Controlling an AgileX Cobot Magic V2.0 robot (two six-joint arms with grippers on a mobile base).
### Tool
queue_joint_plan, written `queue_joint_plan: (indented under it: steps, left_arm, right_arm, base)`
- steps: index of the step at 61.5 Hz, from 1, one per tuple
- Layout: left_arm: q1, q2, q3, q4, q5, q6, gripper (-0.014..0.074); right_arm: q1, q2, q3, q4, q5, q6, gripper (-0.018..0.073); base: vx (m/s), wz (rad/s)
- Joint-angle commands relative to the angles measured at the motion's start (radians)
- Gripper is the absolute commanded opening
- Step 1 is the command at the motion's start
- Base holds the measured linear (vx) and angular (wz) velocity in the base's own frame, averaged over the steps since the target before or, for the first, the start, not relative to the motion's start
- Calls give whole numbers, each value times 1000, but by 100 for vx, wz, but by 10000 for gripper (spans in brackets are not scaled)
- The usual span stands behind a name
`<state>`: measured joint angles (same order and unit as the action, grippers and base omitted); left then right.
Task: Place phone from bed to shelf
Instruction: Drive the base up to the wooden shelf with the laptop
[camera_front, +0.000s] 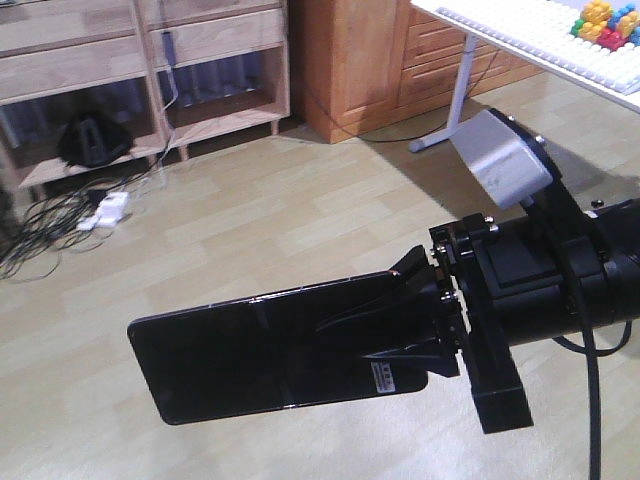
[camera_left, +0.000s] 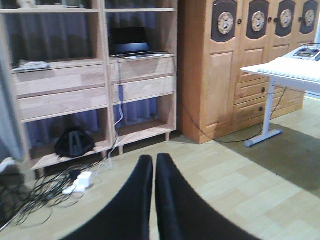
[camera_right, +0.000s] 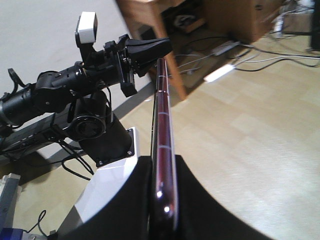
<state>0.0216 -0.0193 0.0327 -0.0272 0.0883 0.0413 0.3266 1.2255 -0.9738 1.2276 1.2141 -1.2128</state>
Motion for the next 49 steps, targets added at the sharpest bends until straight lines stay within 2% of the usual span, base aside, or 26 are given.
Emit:
queue_joint_plan:
  steps: [1,49]
  left_arm:
    - [3,-6,-25,-10,-73,-9,1]
    - [3,-6,-25,-10,-73,-9,1]
  right_arm:
    - [-2,-25,-24,93,74,0,-3]
    - [-2,-25,-24,93,72,0,-3]
  base:
    - [49,-22]
    - [49,-11]
